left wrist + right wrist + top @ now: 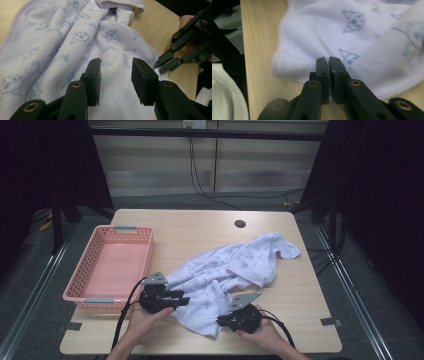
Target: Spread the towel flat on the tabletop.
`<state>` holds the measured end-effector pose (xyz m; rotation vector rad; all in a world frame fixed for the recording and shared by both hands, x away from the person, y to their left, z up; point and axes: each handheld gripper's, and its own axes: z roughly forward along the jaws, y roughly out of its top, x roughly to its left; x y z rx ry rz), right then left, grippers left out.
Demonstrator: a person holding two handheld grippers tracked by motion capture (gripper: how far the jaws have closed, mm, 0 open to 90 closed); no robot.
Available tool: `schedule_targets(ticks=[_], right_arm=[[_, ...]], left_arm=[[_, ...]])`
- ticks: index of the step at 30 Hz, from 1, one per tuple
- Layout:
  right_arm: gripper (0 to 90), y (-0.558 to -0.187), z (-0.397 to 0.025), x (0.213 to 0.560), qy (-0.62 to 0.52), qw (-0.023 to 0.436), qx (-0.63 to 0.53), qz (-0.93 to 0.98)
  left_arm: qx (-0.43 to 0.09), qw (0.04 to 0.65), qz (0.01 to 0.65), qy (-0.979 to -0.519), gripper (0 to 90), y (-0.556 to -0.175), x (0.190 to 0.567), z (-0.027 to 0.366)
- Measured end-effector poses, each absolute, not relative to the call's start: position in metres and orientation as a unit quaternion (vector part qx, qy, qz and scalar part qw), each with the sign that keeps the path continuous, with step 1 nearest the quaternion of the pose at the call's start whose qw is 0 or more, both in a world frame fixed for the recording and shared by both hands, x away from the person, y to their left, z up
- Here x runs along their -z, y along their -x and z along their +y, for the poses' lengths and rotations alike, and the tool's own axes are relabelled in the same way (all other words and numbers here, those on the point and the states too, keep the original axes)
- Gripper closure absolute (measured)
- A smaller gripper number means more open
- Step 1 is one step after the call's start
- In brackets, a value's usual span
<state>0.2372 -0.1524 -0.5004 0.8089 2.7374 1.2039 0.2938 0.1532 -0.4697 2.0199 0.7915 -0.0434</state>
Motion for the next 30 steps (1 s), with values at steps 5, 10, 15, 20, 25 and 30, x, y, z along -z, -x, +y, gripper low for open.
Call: schedule_targets(ticks=[5,10,15,20,25,30], right_arm=[[88.3,-0.241,-0.19,0.497,-0.305,0.017,-0.374,0.876],[88.5,-0.239,-0.234,0.495,-0.353,0.034,-0.359,0.863],[88.5,-0.236,-0.269,0.491,-0.395,0.052,-0.358,0.845],[88.5,-0.236,-0.308,0.488,-0.441,0.071,-0.374,0.813],[88.5,-0.237,-0.305,0.488,-0.435,0.07,-0.38,0.813],[88.4,-0.237,-0.304,0.488,-0.435,0.064,-0.388,0.81]], left_arm=[[0.013,0.467,0.325,-0.822,57.9,-0.291,0.468,0.156],[0.01,0.45,0.325,-0.832,56.9,-0.289,0.471,0.158],[0.013,0.433,0.323,-0.842,54.5,-0.285,0.476,0.164],[0.017,0.409,0.307,-0.859,50.5,-0.283,0.486,0.16],[0.021,0.385,0.279,-0.88,42.3,-0.281,0.495,0.144],[0.013,0.381,0.264,-0.886,42.6,-0.275,0.494,0.138]])
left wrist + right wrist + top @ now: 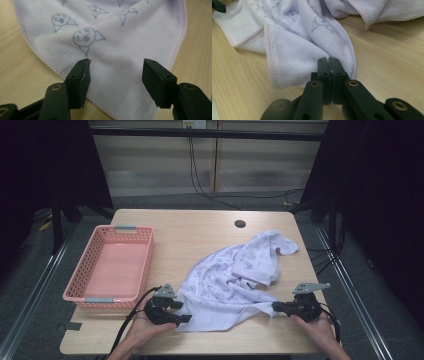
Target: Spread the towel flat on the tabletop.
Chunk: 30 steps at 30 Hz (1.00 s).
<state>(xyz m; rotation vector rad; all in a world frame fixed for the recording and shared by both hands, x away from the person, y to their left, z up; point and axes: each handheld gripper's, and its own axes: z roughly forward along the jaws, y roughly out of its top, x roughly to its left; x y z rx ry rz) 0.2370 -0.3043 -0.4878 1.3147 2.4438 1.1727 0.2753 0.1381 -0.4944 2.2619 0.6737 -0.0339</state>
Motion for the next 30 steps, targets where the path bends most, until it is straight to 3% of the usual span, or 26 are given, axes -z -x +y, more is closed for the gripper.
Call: schedule_targets(ticks=[1,2,3,6,8,19,30], right_arm=[[88.4,-0.237,-0.304,0.488,-0.433,0.063,-0.392,0.809],[88.4,-0.237,-0.304,0.488,-0.433,0.063,-0.392,0.809],[88.4,-0.237,-0.303,0.487,-0.431,0.06,-0.397,0.808],[88.4,-0.236,-0.302,0.486,-0.428,0.058,-0.403,0.807],[88.4,-0.236,-0.302,0.484,-0.427,0.057,-0.409,0.805],[88.4,-0.241,-0.309,0.471,-0.426,0.063,-0.448,0.783],[88.6,-0.266,-0.319,0.412,-0.412,0.105,-0.517,0.743]], left_arm=[[0.008,0.363,0.229,-0.903,44.8,-0.265,0.492,0.132],[0.008,0.363,0.229,-0.903,57.3,-0.265,0.492,0.132],[0.009,0.364,0.225,-0.904,57.3,-0.262,0.492,0.13],[0.005,0.357,0.213,-0.909,78.1,-0.258,0.492,0.128],[0.017,0.359,0.222,-0.906,84.3,-0.262,0.492,0.13],[0.045,0.457,0.261,-0.849,86.6,-0.28,0.466,0.148],[0.016,0.518,0.288,-0.805,87.1,-0.319,0.416,0.158]])
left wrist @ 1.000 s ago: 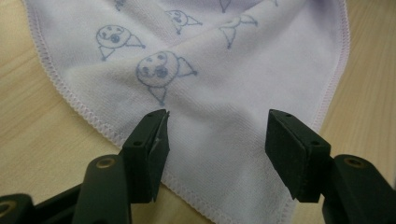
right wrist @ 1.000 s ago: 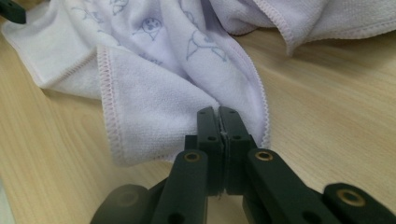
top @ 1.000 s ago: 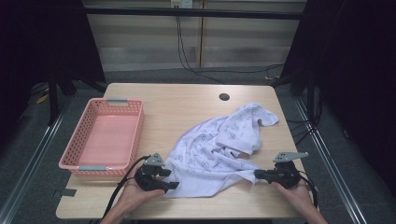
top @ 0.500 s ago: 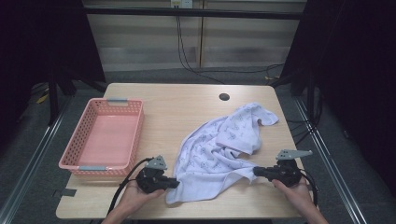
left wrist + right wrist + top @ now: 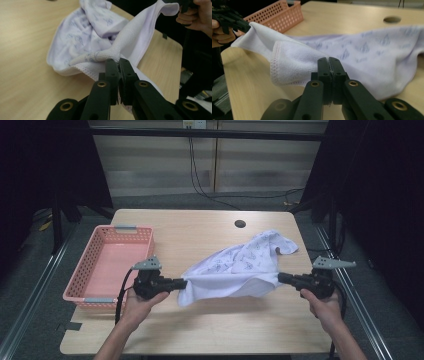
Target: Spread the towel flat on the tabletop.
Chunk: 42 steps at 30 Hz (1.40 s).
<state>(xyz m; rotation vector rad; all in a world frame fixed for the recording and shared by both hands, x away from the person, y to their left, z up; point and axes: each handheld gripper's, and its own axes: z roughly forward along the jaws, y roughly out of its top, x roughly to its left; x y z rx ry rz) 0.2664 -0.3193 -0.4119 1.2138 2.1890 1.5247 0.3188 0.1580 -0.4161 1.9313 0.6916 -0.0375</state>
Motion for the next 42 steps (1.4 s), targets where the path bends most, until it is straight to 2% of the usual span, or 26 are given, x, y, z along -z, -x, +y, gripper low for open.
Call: schedule_targets(ticks=[8,16,22,27,31,42], right_arm=[[88.7,-0.309,-0.323,0.342,-0.4,0.157,-0.551,0.715],[88.8,-0.344,-0.331,0.284,-0.407,0.21,-0.564,0.687],[88.9,-0.357,-0.345,0.243,-0.413,0.245,-0.575,0.662],[88.9,-0.349,-0.356,0.214,-0.399,0.265,-0.602,0.639],[88.9,-0.327,-0.358,0.228,-0.388,0.259,-0.594,0.655],[88.9,-0.215,-0.349,0.351,-0.382,0.168,-0.558,0.717]], left_arm=[[-0.018,0.568,0.294,-0.769,87.2,-0.344,0.369,0.158],[-0.036,0.576,0.296,-0.761,87.2,-0.376,0.331,0.144],[-0.05,0.597,0.288,-0.747,87.2,-0.391,0.296,0.131],[-0.07,0.618,0.267,-0.736,87.2,-0.387,0.259,0.125],[-0.053,0.601,0.256,-0.755,87.1,-0.37,0.274,0.127],[0.025,0.551,0.255,-0.794,86.7,-0.286,0.385,0.155]])
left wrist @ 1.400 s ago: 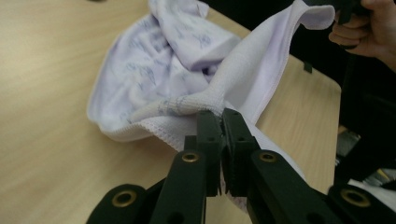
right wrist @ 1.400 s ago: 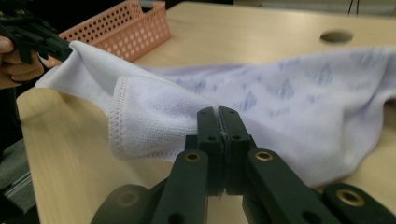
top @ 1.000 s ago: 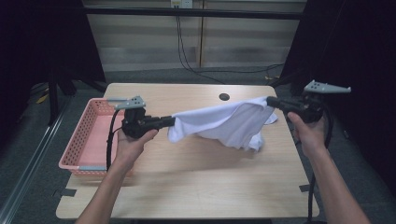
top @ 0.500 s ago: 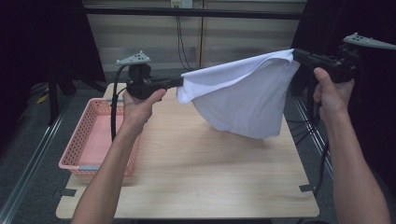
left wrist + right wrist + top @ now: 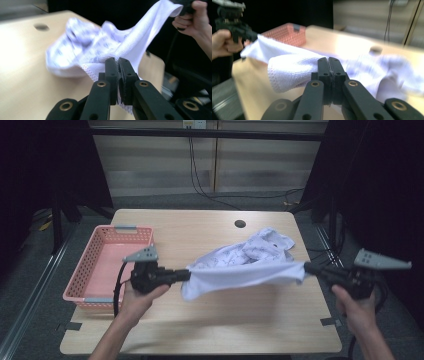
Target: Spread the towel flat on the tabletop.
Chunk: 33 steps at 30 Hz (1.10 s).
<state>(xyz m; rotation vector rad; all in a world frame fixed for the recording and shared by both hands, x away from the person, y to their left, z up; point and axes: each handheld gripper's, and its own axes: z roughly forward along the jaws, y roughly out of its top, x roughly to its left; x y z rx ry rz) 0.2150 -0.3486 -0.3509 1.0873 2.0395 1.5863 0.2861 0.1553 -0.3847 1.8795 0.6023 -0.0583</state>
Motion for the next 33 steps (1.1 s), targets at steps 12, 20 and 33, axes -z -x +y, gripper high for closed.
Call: schedule_targets(ticks=[12,20,33], right_arm=[[83.4,-0.141,-0.335,0.441,-0.401,0.086,-0.497,0.765],[65.5,-0.155,-0.337,0.446,-0.415,0.103,-0.482,0.765],[58.1,-0.247,-0.303,0.484,-0.41,0.085,-0.422,0.804]], left_arm=[[0.077,0.481,0.285,-0.826,82.8,-0.236,0.458,0.182],[0.071,0.458,0.288,-0.838,69.9,-0.264,0.466,0.16],[0.023,0.399,0.302,-0.866,55.1,-0.329,0.492,0.099]])
